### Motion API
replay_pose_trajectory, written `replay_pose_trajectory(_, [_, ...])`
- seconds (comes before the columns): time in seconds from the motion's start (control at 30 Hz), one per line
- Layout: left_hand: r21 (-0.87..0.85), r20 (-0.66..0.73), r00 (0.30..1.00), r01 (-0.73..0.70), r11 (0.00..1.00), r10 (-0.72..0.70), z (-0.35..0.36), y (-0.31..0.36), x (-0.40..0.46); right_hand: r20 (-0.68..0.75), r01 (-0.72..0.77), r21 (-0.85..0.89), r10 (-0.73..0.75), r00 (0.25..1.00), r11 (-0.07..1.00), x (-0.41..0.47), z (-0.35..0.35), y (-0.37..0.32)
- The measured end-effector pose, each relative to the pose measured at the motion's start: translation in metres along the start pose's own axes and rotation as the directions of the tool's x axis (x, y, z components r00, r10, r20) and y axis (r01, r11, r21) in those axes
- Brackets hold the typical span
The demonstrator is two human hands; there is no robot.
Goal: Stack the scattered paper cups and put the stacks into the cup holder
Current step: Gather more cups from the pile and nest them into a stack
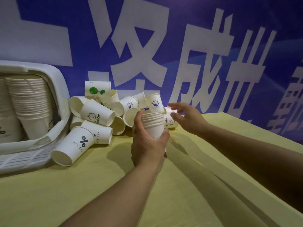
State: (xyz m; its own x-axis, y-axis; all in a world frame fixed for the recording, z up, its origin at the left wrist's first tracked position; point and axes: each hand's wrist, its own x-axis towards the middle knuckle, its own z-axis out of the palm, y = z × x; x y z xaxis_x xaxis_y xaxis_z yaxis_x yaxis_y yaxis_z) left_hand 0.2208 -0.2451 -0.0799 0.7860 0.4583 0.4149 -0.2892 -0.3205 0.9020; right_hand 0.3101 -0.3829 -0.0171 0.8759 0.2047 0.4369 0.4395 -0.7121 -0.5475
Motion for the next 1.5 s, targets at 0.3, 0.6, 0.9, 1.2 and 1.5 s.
replay_pose_trajectory(0.3, [-0.129, -0.09, 0.988, 0.115, 0.985, -0.127, 0.004, -0.011, 0.012, 0.273, 0.278, -0.608, -0.133, 0.953, 0.744, 0.047, 0.031, 0.036])
replay_pose_trajectory(0.6, [-0.132, 0.018, 0.998, 0.057, 0.99, -0.055, 0.005, -0.01, 0.01, 0.349, 0.346, -0.706, -0.121, 0.929, 0.617, 0.043, 0.005, 0.042])
replay_pose_trajectory(0.9, [-0.209, 0.417, 0.904, -0.003, 0.978, 0.092, 0.004, -0.003, -0.001, -0.053, 0.09, 0.201, -0.081, 0.995, 0.975, -0.007, -0.054, 0.019])
replay_pose_trajectory(1.2, [-0.182, 0.537, 0.84, 0.029, 0.983, 0.074, 0.0, -0.001, 0.002, 0.03, 0.004, 0.507, -0.023, 0.999, 0.862, -0.03, -0.028, -0.007])
replay_pose_trajectory(1.5, [-0.196, 0.506, 0.856, -0.006, 0.981, 0.106, 0.002, -0.004, 0.001, 0.067, -0.142, 0.694, 0.133, 0.989, 0.706, -0.024, -0.014, -0.012])
